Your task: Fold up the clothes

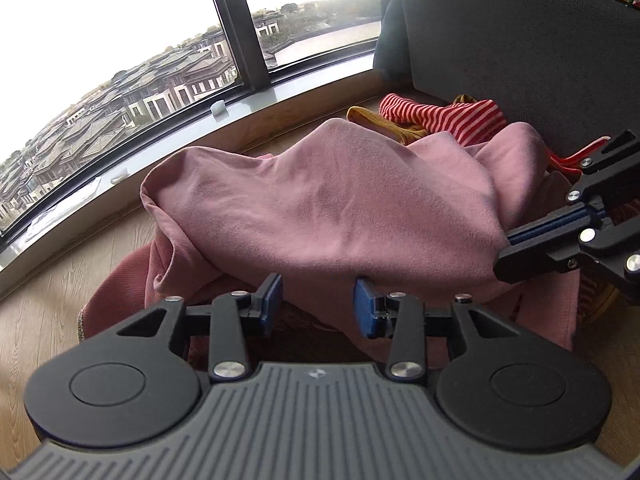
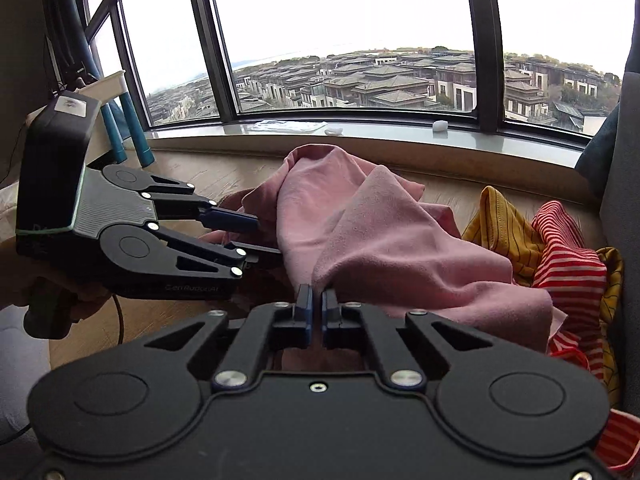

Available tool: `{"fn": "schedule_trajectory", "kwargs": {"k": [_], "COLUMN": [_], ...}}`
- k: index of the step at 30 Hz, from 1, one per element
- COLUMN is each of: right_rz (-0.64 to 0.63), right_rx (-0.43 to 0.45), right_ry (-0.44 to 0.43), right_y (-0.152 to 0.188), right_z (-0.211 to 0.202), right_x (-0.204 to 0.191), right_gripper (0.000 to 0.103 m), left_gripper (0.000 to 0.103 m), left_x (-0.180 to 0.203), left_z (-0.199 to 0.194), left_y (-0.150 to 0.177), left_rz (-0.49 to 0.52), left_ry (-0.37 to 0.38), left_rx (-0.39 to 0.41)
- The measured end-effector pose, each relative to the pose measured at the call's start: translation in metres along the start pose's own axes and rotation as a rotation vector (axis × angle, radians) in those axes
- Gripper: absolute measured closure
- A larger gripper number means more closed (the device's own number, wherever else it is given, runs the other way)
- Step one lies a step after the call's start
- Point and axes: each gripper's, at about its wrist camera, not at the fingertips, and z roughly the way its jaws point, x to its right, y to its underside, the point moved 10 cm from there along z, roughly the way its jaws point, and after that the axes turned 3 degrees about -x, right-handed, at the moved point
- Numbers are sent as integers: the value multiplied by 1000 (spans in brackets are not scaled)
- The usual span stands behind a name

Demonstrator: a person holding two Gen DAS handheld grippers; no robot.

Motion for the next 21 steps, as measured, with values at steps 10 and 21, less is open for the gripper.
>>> {"fn": "schedule_trajectory", "kwargs": {"k": [10, 21], "right_rz": [-141, -181], "right_rx": [-108, 2], "right_ry": [31, 211], "right_y": [40, 21], "right_z": [-8, -14], "right_x": [-27, 9], "right_gripper": [100, 35], "left_gripper": [41, 32], "left_x": [2, 19], "left_z": [-20, 2], "left_y": [6, -26], "left_rz": [-141, -444], "left_ry": [80, 193], "left_rx": [-9, -75]}}
